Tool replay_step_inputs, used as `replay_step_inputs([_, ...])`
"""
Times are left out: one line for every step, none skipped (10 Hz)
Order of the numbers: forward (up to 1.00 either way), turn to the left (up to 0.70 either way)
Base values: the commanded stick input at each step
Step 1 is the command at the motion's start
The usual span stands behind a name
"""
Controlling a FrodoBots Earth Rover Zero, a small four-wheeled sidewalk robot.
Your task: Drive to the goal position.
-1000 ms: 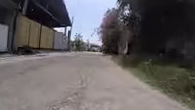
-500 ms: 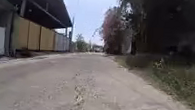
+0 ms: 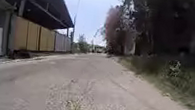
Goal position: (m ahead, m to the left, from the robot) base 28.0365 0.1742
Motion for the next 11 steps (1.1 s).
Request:
replay_step_inputs([1.00, 0.00])
replay_step_inputs([1.00, 0.00])
replay_step_inputs([1.00, 0.00])
replay_step_inputs([1.00, 0.00])
replay_step_inputs([1.00, 0.00])
replay_step_inputs([1.00, 0.00])
replay_step_inputs([1.00, 0.00])
replay_step_inputs([1.00, 0.00])
replay_step_inputs([1.00, 0.00])
replay_step_inputs([1.00, 0.00])
replay_step_inputs([1.00, 0.00])
